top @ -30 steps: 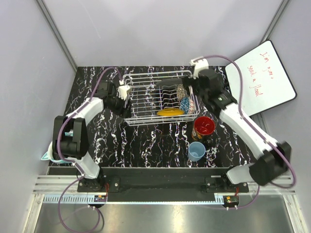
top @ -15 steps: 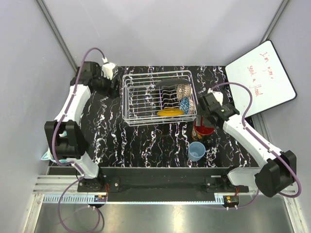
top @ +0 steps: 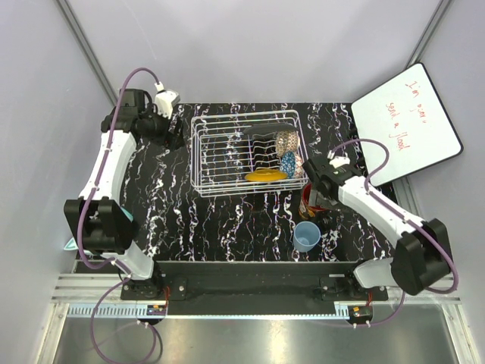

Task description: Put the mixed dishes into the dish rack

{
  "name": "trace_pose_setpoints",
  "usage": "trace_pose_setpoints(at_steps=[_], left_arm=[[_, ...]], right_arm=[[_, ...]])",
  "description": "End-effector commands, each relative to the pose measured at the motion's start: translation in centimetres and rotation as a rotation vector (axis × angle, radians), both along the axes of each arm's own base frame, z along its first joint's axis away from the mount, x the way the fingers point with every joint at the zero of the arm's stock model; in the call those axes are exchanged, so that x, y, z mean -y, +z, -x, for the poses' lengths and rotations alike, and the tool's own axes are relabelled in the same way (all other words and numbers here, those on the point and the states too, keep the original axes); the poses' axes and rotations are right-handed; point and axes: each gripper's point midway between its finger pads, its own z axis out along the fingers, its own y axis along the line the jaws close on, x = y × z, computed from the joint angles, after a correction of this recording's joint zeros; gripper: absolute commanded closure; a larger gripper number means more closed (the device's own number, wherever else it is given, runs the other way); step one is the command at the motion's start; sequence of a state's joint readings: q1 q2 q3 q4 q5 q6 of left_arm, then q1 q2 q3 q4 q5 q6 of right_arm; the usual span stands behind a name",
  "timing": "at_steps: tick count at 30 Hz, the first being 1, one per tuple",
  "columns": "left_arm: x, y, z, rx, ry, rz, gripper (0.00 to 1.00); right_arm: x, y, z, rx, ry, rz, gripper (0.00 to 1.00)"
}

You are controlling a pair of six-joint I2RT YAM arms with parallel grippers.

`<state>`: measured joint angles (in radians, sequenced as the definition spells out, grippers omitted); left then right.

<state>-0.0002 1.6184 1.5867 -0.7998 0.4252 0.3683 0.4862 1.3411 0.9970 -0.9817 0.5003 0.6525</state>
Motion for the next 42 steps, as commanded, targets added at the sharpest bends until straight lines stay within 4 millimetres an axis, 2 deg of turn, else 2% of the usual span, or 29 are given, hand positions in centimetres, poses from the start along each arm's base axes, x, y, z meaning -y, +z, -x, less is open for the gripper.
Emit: trace_pose_setpoints(at_steps=[1, 4, 5, 8, 10, 12, 14, 18, 19, 24, 29, 34, 36, 37, 42], left_arm=[[0.6, 1.2, 0.7, 0.023, -0.019, 0.03, 0.16], [0.7, 0.4, 0.9, 0.003, -0.024, 0.033, 0.16], [0.8, 0.3, 0.9, 0.0, -0.025, 0.036, 0.16], [0.9, -0.2, 1.0, -0.011, -0.028, 0.046, 0.16], [1.0, -0.5, 1.0, -0.018, -0.028, 0.05, 0.17], [1.0, -0.7, 1.0, -0.019, -0.027, 0.049, 0.17], [1.0, -0.5, 0.9, -0.009, -0.028, 0.046, 0.17], [0.8, -0.8, 1.2, -0.008, -0.025, 0.035, 0.17], [0.8, -0.8, 1.2, -0.003, -0.026, 0.034, 0.17], [0.7, -1.0, 1.3, 0.002, -0.023, 0.024, 0.17], [0.6, -1.1, 1.2, 0.006, -0.025, 0.016, 0.17], [0.7, -1.0, 1.2, 0.009, -0.025, 0.023, 0.17], [0.7, -1.0, 1.1, 0.009, -0.022, 0.023, 0.17], [0.6, -0.9, 1.2, 0.013, -0.022, 0.021, 0.17], [0.4, -0.6, 1.2, 0.026, -0.021, 0.012, 0.17]], right_arm=[[0.3, 2.6, -2.4, 0.12, -0.03, 0.041, 0.14], [-0.2, 6.1, -3.3, 0.25, 0.036, -0.017, 0.13], [-0.4, 7.7, -3.3, 0.299, 0.075, -0.041, 0.12], [-0.8, 10.8, -3.3, 0.373, 0.132, -0.083, 0.12], [-2.0, 12.0, -3.3, 0.387, 0.197, -0.14, 0.13], [-4.5, 12.1, -2.6, 0.349, 0.316, -0.245, 0.14], [-6.9, 11.0, -1.6, 0.273, 0.429, -0.341, 0.15], [-8.7, 7.6, -0.1, 0.128, 0.535, -0.39, 0.14], [-8.6, 6.5, 0.0, 0.093, 0.538, -0.373, 0.13], [-8.5, 5.5, -1.1, 0.068, 0.545, -0.32, 0.13], [-8.9, 3.7, -1.0, 0.003, 0.538, -0.322, 0.14], [-8.5, 0.4, -1.5, -0.107, 0.49, -0.248, 0.23], [-8.6, 0.0, -1.9, -0.112, 0.482, -0.207, 0.25], [-8.2, -0.7, -2.1, -0.132, 0.46, -0.173, 0.3], [-7.8, -2.6, -1.6, -0.201, 0.444, -0.108, 0.38]])
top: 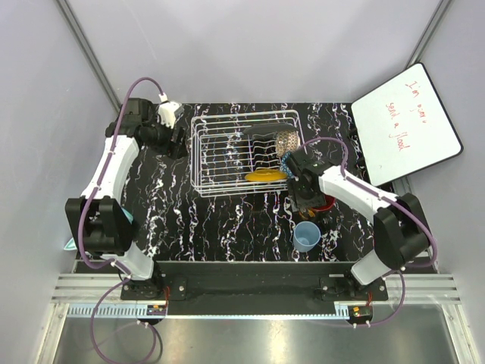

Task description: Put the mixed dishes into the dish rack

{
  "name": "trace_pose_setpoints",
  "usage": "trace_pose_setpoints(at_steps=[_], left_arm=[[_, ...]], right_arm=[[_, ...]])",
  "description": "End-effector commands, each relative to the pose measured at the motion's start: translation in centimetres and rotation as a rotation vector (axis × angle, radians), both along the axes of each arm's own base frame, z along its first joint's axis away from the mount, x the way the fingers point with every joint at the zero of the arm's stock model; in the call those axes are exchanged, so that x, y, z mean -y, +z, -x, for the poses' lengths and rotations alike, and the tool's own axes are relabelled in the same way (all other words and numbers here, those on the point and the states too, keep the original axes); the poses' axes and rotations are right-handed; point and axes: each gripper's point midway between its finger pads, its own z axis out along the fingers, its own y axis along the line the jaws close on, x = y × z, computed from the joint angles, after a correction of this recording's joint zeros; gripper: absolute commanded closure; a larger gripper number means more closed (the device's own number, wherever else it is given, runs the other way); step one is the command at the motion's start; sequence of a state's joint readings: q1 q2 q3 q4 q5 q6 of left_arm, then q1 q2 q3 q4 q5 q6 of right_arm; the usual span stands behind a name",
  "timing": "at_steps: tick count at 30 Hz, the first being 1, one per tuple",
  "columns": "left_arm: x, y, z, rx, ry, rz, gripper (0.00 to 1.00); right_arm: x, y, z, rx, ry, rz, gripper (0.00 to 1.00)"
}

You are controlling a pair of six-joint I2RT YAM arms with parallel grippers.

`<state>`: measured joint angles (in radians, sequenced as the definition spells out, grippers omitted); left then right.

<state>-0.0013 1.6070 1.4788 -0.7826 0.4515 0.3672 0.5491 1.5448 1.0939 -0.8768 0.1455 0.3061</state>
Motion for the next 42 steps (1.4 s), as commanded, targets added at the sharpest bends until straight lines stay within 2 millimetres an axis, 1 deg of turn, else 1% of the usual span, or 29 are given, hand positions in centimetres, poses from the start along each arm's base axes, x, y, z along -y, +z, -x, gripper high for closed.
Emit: trace_pose_setpoints(at_steps=[1, 4, 5, 10, 12, 14, 16, 18, 20, 21, 22, 23, 25, 26, 27, 28, 29, 30, 31, 32, 33, 34, 35, 36, 37, 39, 40, 41, 42], left_arm=[[-0.1, 2.7, -0.5, 0.108, -0.003, -0.01, 0.17], [0.0, 2.8, -0.5, 0.109, -0.007, -0.005, 0.17], [0.0, 2.8, -0.4, 0.11, -0.008, -0.006, 0.17], [0.3, 3.2, -0.6, 0.118, -0.013, 0.008, 0.17], [0.4, 3.6, -0.8, 0.126, -0.017, 0.014, 0.17], [0.8, 4.4, -1.0, 0.14, -0.02, 0.027, 0.16], [1.3, 5.4, -1.1, 0.16, -0.03, 0.04, 0.16], [1.9, 5.8, -1.2, 0.159, -0.04, 0.052, 0.16], [2.9, 7.2, -1.5, 0.178, -0.054, 0.074, 0.16], [3.1, 7.0, -1.7, 0.163, -0.056, 0.08, 0.16], [3.8, 7.9, -1.9, 0.177, -0.068, 0.091, 0.16], [4.1, 8.2, -2.0, 0.179, -0.072, 0.096, 0.16], [4.9, 8.7, -2.1, 0.177, -0.086, 0.124, 0.16], [5.2, 8.9, -2.1, 0.18, -0.092, 0.132, 0.16], [5.5, 9.6, -2.1, 0.186, -0.09, 0.147, 0.16], [6.2, 10.2, -1.9, 0.188, -0.107, 0.172, 0.15], [6.5, 10.7, -1.8, 0.188, -0.113, 0.196, 0.14], [7.3, 12.4, -1.4, 0.184, -0.122, 0.266, 0.1], [7.9, 13.3, -0.9, 0.168, -0.13, 0.322, 0.08], [8.4, 14.2, -0.4, 0.144, -0.145, 0.386, 0.07], [9.6, 16.5, 0.9, 0.106, -0.191, 0.507, 0.06], [10.2, 17.2, 1.3, 0.069, -0.21, 0.567, 0.06], [10.9, 18.7, 2.1, 0.034, -0.227, 0.629, 0.06], [11.7, 19.8, 3.4, -0.003, -0.297, 0.694, 0.06], [12.1, 20.4, 4.1, -0.033, -0.322, 0.73, 0.07], [13.0, 21.8, 5.7, -0.126, -0.392, 0.819, 0.07], [13.4, 22.1, 6.1, -0.152, -0.411, 0.838, 0.08], [13.8, 22.4, 6.6, -0.177, -0.426, 0.856, 0.08], [14.5, 22.5, 7.3, -0.192, -0.46, 0.862, 0.08]], right_arm=[[0.4, 0.2, -0.9, 0.037, -0.023, 0.069, 0.41], [0.7, -0.4, -0.4, 0.023, -0.038, 0.081, 0.57], [0.8, -0.5, -0.3, 0.019, -0.041, 0.084, 0.7], [0.8, 0.0, -0.2, 0.035, -0.066, 0.072, 0.89], [1.0, 0.9, -0.4, 0.071, -0.075, 0.064, 1.0], [1.1, 1.8, -0.6, 0.103, -0.081, 0.056, 1.0], [1.3, 3.6, -0.7, 0.152, -0.091, 0.039, 1.0], [1.2, 6.1, -1.3, 0.228, -0.103, 0.0, 1.0], [1.0, 8.4, -1.9, 0.29, -0.11, -0.036, 1.0], [1.2, 9.7, -2.1, 0.327, -0.113, -0.043, 1.0], [1.4, 10.5, -2.1, 0.343, -0.115, -0.042, 1.0], [1.3, 12.1, -2.6, 0.38, -0.111, -0.056, 1.0], [1.6, 13.6, -2.8, 0.411, -0.115, -0.051, 1.0], [1.5, 15.8, -3.5, 0.464, -0.122, -0.07, 1.0], [1.4, 17.1, -3.7, 0.492, -0.124, -0.09, 1.0], [0.9, 19.9, -4.2, 0.552, -0.128, -0.142, 1.0], [0.1, 21.7, -4.1, 0.587, -0.111, -0.209, 1.0], [-0.9, 24.5, -5.0, 0.673, -0.106, -0.295, 1.0], [-1.3, 27.6, -4.8, 0.766, -0.105, -0.391, 1.0], [-2.4, 29.5, -4.6, 0.822, -0.067, -0.492, 1.0], [-3.7, 34.4, -5.7, 1.006, -0.052, -0.643, 1.0], [-3.9, 35.6, -4.7, 1.079, -0.036, -0.737, 1.0], [-4.0, 37.5, -4.7, 1.17, -0.035, -0.81, 1.0], [-3.8, 43.0, -4.3, 1.378, -0.038, -0.969, 1.0], [-4.2, 42.6, -4.7, 1.399, -0.05, -1.041, 1.0], [-5.0, 45.5, -4.7, 1.475, 0.002, -1.18, 1.0], [-6.3, 46.0, -5.7, 1.445, 0.023, -1.23, 1.0], [-7.5, 46.3, -5.6, 1.425, 0.079, -1.276, 1.0], [-7.7, 47.8, -5.3, 1.468, 0.105, -1.338, 1.0]])
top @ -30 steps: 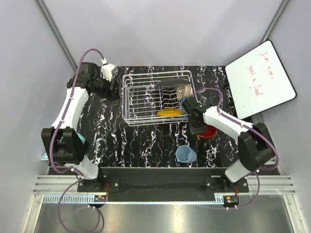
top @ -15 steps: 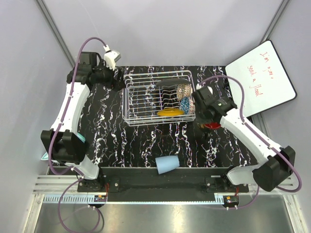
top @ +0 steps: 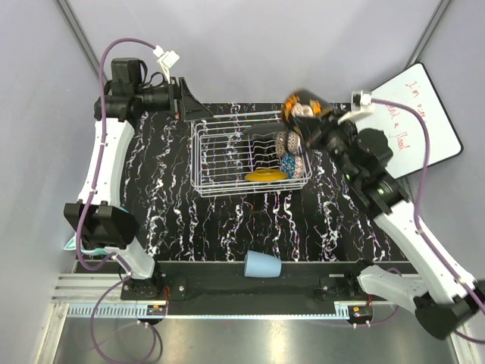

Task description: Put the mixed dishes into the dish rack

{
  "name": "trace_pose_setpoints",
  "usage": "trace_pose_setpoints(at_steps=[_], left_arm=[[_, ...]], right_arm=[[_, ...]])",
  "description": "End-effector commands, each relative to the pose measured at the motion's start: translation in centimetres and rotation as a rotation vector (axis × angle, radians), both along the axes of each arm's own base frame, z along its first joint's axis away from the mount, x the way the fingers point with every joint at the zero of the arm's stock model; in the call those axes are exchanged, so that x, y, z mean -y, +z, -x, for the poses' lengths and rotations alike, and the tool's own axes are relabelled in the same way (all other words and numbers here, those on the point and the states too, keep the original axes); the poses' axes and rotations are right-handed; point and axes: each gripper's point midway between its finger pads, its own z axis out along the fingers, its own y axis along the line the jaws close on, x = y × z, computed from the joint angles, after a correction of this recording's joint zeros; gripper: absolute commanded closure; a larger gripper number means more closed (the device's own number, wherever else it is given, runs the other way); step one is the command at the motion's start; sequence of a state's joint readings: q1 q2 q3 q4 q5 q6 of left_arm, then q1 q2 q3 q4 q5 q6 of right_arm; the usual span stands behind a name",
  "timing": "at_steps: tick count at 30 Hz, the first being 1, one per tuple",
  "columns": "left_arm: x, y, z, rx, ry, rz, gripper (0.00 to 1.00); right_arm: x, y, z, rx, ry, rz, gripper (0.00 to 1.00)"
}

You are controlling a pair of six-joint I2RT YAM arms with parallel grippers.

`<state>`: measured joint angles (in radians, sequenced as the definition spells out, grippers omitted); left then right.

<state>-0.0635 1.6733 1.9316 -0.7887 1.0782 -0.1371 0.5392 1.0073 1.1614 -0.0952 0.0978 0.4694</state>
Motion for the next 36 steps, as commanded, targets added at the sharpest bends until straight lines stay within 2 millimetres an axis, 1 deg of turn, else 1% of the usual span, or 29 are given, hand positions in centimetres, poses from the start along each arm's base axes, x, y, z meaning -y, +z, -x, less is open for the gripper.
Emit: trace_pose_setpoints(at_steps=[1, 2, 3, 4, 6, 7, 8, 9, 10, 11, 12, 13, 15, 17, 19, 21, 24, 25, 26, 27, 28, 31, 33, 36], left_arm=[[3.1, 3.4, 5.1, -0.128, -0.25, 0.169, 0.08], [3.4, 3.3, 5.6, -0.135, -0.262, 0.171, 0.08], [3.9, 3.2, 6.2, -0.152, -0.29, 0.178, 0.08], [4.0, 3.0, 6.3, -0.174, -0.297, 0.183, 0.08], [4.2, 2.6, 6.1, -0.194, -0.292, 0.182, 0.08], [4.3, 2.4, 5.7, -0.193, -0.286, 0.179, 0.08], [4.4, 2.9, 5.6, -0.178, -0.288, 0.18, 0.08], [4.9, 3.1, 5.6, -0.179, -0.302, 0.183, 0.08], [5.2, 3.2, 5.4, -0.181, -0.311, 0.184, 0.08], [5.7, 3.5, 5.6, -0.165, -0.324, 0.184, 0.08], [6.0, 3.4, 5.4, -0.159, -0.32, 0.179, 0.09], [6.1, 3.2, 5.3, -0.16, -0.319, 0.175, 0.09], [6.1, 2.3, 4.8, -0.168, -0.305, 0.168, 0.09], [6.2, 1.1, 4.2, -0.178, -0.292, 0.156, 0.09], [6.4, 0.6, 3.9, -0.181, -0.284, 0.148, 0.09], [7.0, 0.6, 3.7, -0.182, -0.284, 0.147, 0.09], [7.8, 1.0, 2.8, -0.161, -0.267, 0.149, 0.09], [8.2, 1.5, 1.9, -0.119, -0.265, 0.161, 0.09], [8.6, 2.0, 1.8, -0.149, -0.261, 0.18, 0.09], [8.9, 2.4, 1.5, -0.145, -0.262, 0.192, 0.1], [9.2, 3.2, 1.2, -0.112, -0.268, 0.204, 0.1], [10.5, 4.2, 1.5, -0.099, -0.297, 0.22, 0.1], [11.3, 4.2, 1.9, -0.108, -0.313, 0.224, 0.1], [11.8, 4.0, 1.5, -0.103, -0.304, 0.224, 0.1]], right_arm=[[-3.2, 13.8, 0.2, 0.449, 0.207, -0.367, 1.0], [-3.6, 14.0, 0.1, 0.456, 0.235, -0.378, 1.0], [-3.6, 15.0, 0.3, 0.494, 0.257, -0.408, 1.0], [-3.7, 15.1, -0.4, 0.479, 0.282, -0.444, 1.0], [-3.2, 16.7, -0.2, 0.527, 0.324, -0.516, 1.0], [-3.7, 16.4, -0.9, 0.499, 0.357, -0.55, 1.0], [-3.8, 16.5, -1.1, 0.501, 0.368, -0.564, 1.0], [-4.0, 16.7, -1.2, 0.504, 0.376, -0.577, 1.0], [-4.2, 16.3, -1.9, 0.483, 0.388, -0.603, 1.0], [-4.3, 16.6, -1.9, 0.492, 0.402, -0.623, 1.0], [-4.3, 16.9, -1.8, 0.496, 0.417, -0.639, 1.0], [-4.6, 16.5, -2.3, 0.469, 0.445, -0.669, 1.0], [-4.4, 17.2, -1.9, 0.489, 0.477, -0.7, 1.0], [-4.8, 17.0, -2.1, 0.475, 0.5, -0.714, 1.0], [-5.0, 16.8, -2.4, 0.462, 0.51, -0.724, 1.0], [-5.2, 16.4, -2.7, 0.45, 0.525, -0.742, 1.0], [-6.1, 15.7, -3.3, 0.413, 0.576, -0.769, 1.0], [-6.2, 15.6, -3.3, 0.408, 0.588, -0.773, 1.0], [-6.3, 15.5, -3.4, 0.406, 0.592, -0.775, 1.0], [-6.4, 15.3, -3.6, 0.399, 0.595, -0.782, 1.0], [-6.7, 15.1, -3.7, 0.39, 0.604, -0.778, 1.0], [-7.3, 14.5, -4.1, 0.365, 0.632, -0.78, 1.0], [-7.6, 14.0, -4.5, 0.345, 0.648, -0.789, 1.0], [-7.9, 13.5, -4.7, 0.325, 0.665, -0.793, 1.0]])
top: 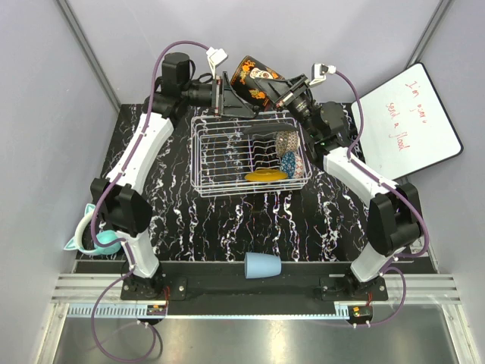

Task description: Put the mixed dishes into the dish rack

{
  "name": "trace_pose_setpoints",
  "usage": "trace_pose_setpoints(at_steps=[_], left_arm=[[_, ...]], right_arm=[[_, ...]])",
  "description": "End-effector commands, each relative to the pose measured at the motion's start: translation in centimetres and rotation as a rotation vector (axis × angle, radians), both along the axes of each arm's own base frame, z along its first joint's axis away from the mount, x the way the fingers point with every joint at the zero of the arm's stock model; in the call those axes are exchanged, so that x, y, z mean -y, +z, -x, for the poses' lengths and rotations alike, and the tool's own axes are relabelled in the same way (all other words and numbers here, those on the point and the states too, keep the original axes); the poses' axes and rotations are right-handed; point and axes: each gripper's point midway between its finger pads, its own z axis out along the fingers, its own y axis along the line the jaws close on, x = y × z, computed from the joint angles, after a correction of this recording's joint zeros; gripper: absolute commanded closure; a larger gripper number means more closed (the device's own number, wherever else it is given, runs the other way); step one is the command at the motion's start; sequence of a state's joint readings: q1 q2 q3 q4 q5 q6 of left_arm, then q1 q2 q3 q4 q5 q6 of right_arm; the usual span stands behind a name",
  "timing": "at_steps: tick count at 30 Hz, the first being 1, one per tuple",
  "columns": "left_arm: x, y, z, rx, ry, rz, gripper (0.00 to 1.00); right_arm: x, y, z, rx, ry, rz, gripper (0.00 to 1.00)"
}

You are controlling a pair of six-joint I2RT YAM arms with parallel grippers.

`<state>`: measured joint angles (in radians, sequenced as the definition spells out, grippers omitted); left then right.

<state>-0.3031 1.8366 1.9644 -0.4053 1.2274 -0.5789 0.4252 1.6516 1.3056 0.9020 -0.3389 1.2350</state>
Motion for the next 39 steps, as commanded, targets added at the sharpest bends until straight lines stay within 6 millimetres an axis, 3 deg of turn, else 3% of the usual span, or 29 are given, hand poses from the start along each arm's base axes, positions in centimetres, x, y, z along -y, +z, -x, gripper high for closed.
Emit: trace_pose_setpoints(at_steps=[1, 4, 7, 12, 15, 17, 18, 24, 26, 28, 30, 32, 34, 35, 38, 39], left_arm=[[0.9, 2.8, -0.4, 0.087, 0.02, 0.044, 0.1], [1.0, 2.5, -1.4, 0.09, 0.059, 0.037, 0.19], [1.9, 1.9, -1.4, 0.093, 0.071, 0.024, 0.35], [3.0, 1.1, -2.5, 0.127, 0.172, -0.013, 0.46], [3.1, 1.6, -3.6, 0.14, 0.217, -0.011, 0.67], [3.0, 1.8, -3.7, 0.15, 0.222, -0.012, 0.97], [3.0, 1.5, -3.8, 0.141, 0.222, -0.018, 1.0], [0.1, 1.7, -4.0, 0.173, 0.267, -0.025, 1.0], [-1.9, 2.8, -4.2, 0.201, 0.317, -0.007, 1.0], [-3.8, 2.8, -4.9, 0.194, 0.354, -0.006, 1.0], [-5.3, 3.1, -5.1, 0.199, 0.385, -0.009, 1.0], [-7.4, 3.5, -5.7, 0.223, 0.44, -0.018, 1.0], [-9.3, 3.0, -6.6, 0.233, 0.497, -0.049, 1.0], [-9.9, 3.0, -6.7, 0.237, 0.513, -0.056, 1.0], [-11.4, 2.1, -7.2, 0.227, 0.548, -0.073, 1.0], [-11.6, 1.5, -7.2, 0.219, 0.553, -0.08, 1.0]], right_arm=[[2.0, 8.5, 4.8, 0.259, 0.054, -0.163, 1.0], [1.9, 8.3, 4.7, 0.253, 0.058, -0.165, 1.0], [1.8, 8.2, 4.6, 0.251, 0.066, -0.172, 1.0], [1.1, 7.8, 4.6, 0.235, 0.116, -0.194, 1.0], [0.6, 7.5, 4.7, 0.221, 0.13, -0.189, 1.0], [0.4, 7.0, 4.5, 0.2, 0.133, -0.178, 1.0], [0.4, 7.0, 4.8, 0.199, 0.141, -0.17, 1.0], [-0.2, 4.9, 3.9, 0.102, 0.144, -0.093, 0.95], [-0.1, 4.2, 3.4, 0.062, 0.145, -0.078, 0.84], [0.1, 3.3, 2.8, 0.022, 0.143, -0.063, 0.81], [0.3, 2.3, 2.5, -0.015, 0.151, -0.044, 0.7], [0.5, 0.7, 2.0, -0.064, 0.152, -0.019, 0.71], [0.9, -0.4, 1.8, -0.105, 0.149, 0.008, 0.67], [1.0, -1.4, 1.7, -0.13, 0.151, 0.02, 0.59], [1.3, -3.2, 1.8, -0.17, 0.17, 0.054, 0.56], [1.2, -3.6, 1.9, -0.175, 0.177, 0.065, 0.62]])
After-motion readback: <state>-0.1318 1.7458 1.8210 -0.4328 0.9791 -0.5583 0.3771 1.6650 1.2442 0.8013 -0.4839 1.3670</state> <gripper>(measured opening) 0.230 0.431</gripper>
